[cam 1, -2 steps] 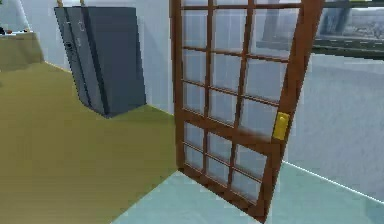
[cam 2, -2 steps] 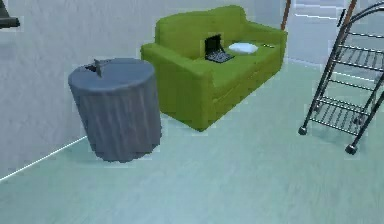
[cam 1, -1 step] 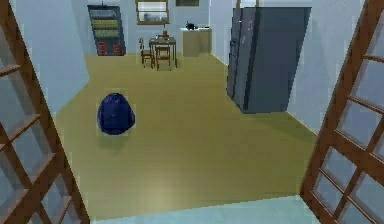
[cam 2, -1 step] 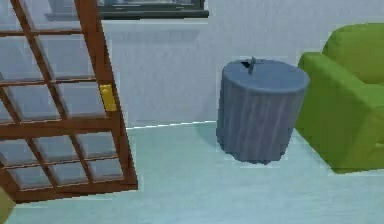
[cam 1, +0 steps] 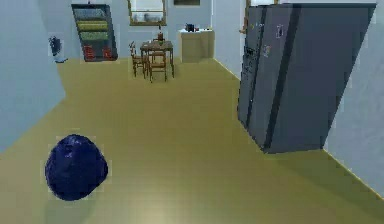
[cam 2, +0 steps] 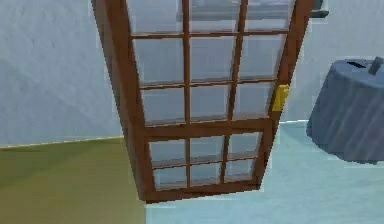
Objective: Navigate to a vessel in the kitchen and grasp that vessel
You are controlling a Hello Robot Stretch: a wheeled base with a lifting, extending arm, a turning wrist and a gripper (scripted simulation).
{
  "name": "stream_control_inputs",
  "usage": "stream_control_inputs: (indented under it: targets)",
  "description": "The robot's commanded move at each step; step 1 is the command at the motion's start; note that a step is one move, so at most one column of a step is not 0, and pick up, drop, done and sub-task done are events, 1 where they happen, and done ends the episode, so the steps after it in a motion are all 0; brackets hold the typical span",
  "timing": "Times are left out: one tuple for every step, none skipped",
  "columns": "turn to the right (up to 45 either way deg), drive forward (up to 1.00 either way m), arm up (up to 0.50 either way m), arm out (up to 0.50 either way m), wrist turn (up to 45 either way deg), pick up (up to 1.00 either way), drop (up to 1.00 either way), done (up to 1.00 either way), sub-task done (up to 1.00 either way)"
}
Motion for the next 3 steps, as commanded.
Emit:
stream_control_inputs:
  targets:
    - [0.0, 1.00, 0.00, 0.00, 0.0, 0.00, 0.00, 0.00, 0.00]
    - [0.0, 1.00, 0.00, 0.00, 0.0, 0.00, 0.00, 0.00, 0.00]
    - [0.0, 0.85, 0.00, 0.00, 0.0, 0.00, 0.00, 0.00, 0.00]
